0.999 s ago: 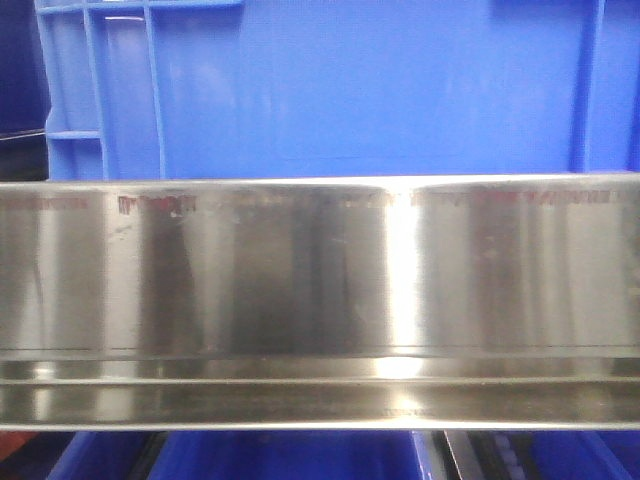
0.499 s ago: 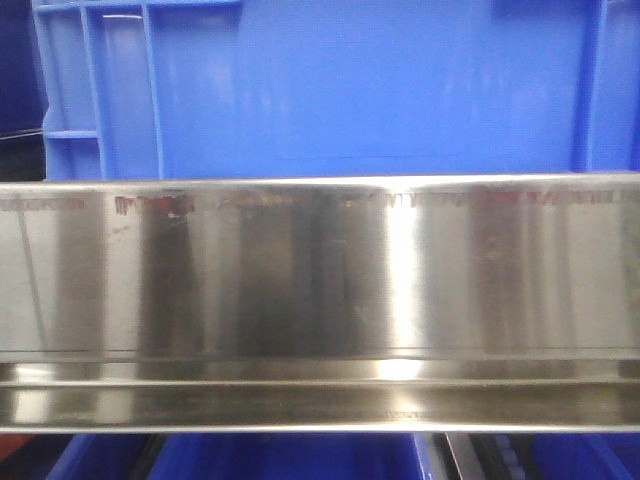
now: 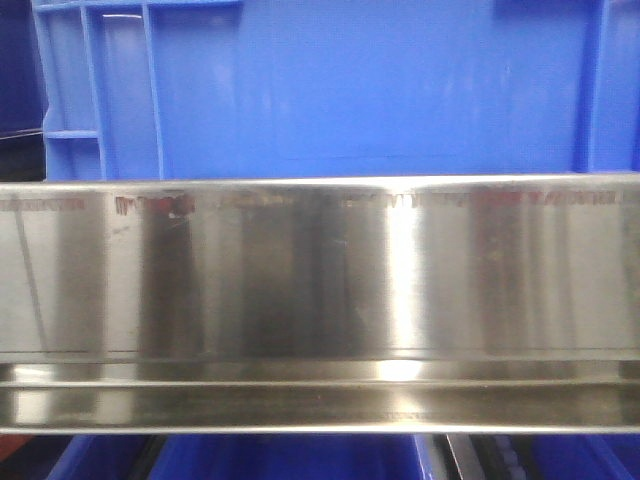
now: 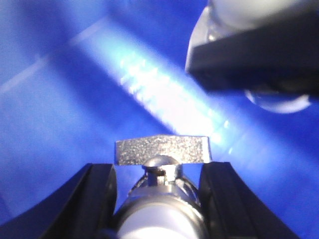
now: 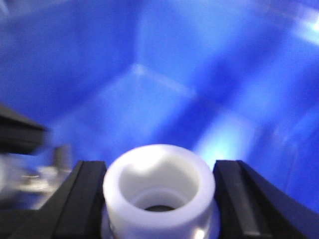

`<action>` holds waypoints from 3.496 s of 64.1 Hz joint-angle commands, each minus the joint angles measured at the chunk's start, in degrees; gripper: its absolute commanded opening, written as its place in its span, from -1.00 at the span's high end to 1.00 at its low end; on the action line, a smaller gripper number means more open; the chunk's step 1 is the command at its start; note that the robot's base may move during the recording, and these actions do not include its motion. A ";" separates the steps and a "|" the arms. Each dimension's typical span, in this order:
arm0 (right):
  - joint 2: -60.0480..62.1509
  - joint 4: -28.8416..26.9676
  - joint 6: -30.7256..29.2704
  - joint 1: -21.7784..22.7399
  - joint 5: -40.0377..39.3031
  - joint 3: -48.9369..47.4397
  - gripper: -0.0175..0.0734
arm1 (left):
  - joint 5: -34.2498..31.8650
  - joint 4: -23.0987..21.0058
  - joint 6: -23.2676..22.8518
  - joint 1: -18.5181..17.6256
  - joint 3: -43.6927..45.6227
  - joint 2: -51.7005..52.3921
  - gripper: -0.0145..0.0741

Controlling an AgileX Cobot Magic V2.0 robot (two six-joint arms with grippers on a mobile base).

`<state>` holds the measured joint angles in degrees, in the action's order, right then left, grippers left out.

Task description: Place valve from conveyor to right shelf box

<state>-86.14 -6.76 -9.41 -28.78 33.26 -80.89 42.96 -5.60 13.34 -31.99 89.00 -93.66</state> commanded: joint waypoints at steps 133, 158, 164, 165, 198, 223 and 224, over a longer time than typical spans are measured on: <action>76.90 1.08 4.03 10.85 -6.72 55.97 0.97 | -20.04 16.34 -21.33 0.44 -59.84 88.04 0.92; 77.33 1.08 4.03 10.85 -7.93 57.49 0.97 | -19.86 16.34 -21.33 0.44 -61.28 89.69 0.92; 77.33 1.08 4.03 10.85 -7.93 57.49 0.97 | -19.86 16.34 -21.33 0.44 -61.28 89.69 0.92; 77.33 1.08 4.03 10.85 -7.93 57.49 0.97 | -19.86 16.34 -21.33 0.44 -61.28 89.69 0.92; 77.33 1.08 4.03 10.85 -7.93 57.49 0.97 | -22.88 12.78 -20.94 3.17 -64.36 89.96 0.92; 77.33 1.08 4.03 10.85 -8.05 57.49 0.97 | -41.25 7.21 -17.84 17.23 -83.18 93.66 0.92; 77.33 1.08 4.03 10.85 -8.05 57.49 0.97 | -41.26 7.21 -17.84 17.48 -83.82 93.66 0.92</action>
<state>-9.12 -6.15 -5.37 -18.17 26.55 -23.51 4.80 2.50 -5.05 -16.25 8.18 -0.32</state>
